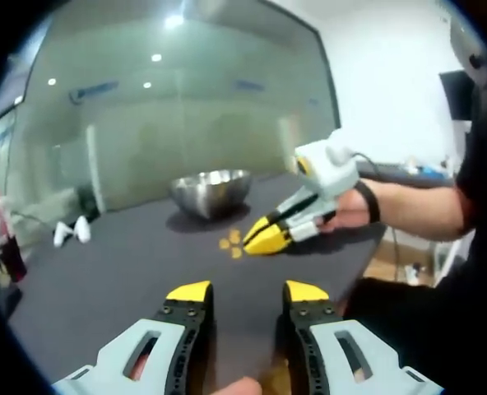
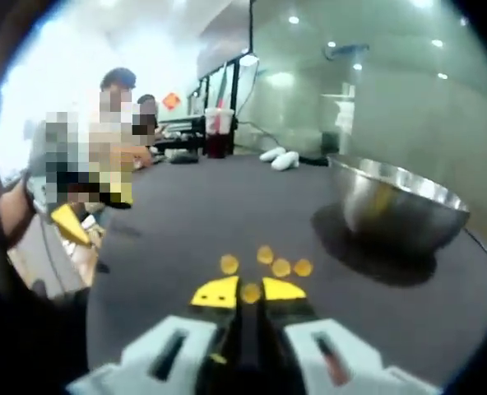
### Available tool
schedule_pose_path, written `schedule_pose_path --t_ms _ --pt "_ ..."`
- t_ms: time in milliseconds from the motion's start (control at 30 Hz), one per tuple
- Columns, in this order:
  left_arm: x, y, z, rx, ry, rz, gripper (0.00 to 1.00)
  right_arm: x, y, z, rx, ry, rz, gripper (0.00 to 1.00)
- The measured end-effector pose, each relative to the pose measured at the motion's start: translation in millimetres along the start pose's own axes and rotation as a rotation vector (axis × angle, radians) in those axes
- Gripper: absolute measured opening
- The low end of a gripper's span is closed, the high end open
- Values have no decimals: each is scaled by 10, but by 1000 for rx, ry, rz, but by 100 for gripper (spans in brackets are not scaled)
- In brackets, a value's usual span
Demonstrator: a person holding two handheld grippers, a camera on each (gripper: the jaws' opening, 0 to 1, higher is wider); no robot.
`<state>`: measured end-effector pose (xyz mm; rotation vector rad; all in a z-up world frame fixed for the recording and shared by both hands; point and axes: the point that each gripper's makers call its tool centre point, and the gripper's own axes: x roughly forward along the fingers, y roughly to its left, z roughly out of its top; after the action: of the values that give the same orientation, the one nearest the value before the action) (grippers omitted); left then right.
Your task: Pick up the QQ candy scattered on the table and place it into the stainless steel bowl on the table
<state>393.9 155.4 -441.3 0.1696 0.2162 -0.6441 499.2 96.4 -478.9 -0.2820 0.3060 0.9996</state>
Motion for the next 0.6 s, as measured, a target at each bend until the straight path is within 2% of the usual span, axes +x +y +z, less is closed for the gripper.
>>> schedule_pose_path --t_ms 133,233,300,333,467,600 --pt "2 19 -8 -6 -3 1 35 -14 -5 10 7 -1 -5 10" --pt "4 27 0 -6 -5 -1 35 -78 -39 121 -2 -46 -30 9" --pt "-3 21 17 -11 -15 -11 35 -128 -92 253 11 -107 -52 9" --pt "0 9 37 -39 -30 -23 35 -152 -105 290 24 -116 -53 9" --pt "10 49 46 -11 -20 -8 35 -274 -269 565 42 -185 -106 9" --pt "-18 20 95 -7 -36 -18 35 -439 -575 881 5 -252 -195 9"
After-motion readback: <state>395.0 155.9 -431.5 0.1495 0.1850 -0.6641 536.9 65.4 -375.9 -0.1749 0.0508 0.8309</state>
